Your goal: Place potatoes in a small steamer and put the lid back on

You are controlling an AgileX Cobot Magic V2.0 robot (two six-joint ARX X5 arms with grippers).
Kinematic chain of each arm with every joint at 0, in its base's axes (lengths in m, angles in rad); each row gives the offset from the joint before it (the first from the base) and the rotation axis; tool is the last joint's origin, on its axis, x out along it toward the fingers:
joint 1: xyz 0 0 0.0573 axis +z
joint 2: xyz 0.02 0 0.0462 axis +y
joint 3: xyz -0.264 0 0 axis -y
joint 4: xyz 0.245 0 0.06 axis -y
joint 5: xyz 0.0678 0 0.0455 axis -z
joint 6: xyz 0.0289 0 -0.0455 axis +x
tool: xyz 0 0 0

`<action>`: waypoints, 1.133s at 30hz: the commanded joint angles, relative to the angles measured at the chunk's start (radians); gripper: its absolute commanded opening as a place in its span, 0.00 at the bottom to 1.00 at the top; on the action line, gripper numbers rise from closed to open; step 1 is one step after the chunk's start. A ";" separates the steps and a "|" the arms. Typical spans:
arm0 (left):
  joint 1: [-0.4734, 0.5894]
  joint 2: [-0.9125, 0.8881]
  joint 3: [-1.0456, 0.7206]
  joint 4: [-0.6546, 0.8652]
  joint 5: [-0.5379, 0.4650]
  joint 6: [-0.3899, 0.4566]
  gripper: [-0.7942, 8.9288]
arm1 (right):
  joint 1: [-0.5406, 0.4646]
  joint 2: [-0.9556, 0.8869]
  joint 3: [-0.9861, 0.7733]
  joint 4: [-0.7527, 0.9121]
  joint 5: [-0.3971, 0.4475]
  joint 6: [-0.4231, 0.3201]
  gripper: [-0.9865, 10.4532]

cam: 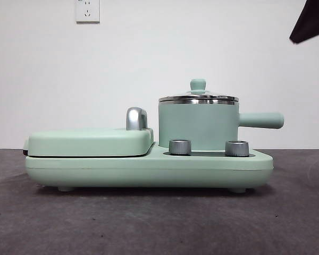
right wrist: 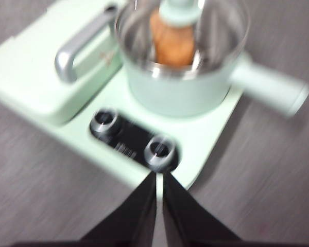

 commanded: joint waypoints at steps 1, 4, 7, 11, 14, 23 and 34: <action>0.001 -0.001 -0.019 0.016 -0.003 0.006 0.09 | -0.074 -0.084 -0.110 0.156 -0.005 -0.079 0.10; 0.001 -0.001 -0.019 0.016 -0.003 0.006 0.09 | -0.177 -0.232 -0.295 0.326 -0.008 -0.077 0.10; 0.001 -0.001 -0.019 0.016 -0.003 0.006 0.09 | -0.270 -0.381 -0.456 0.422 0.002 -0.109 0.10; 0.001 -0.001 -0.019 0.016 -0.003 0.006 0.09 | -0.353 -0.538 -0.592 0.439 -0.003 -0.112 0.10; 0.001 -0.001 -0.019 0.017 -0.003 0.006 0.09 | -0.370 -0.618 -0.663 0.439 0.001 -0.117 0.10; 0.001 -0.001 -0.019 0.016 -0.003 0.006 0.09 | -0.374 -0.769 -0.773 0.402 0.054 -0.089 0.10; 0.000 -0.001 -0.019 0.017 -0.003 0.006 0.09 | -0.375 -0.769 -0.773 0.440 0.050 -0.085 0.10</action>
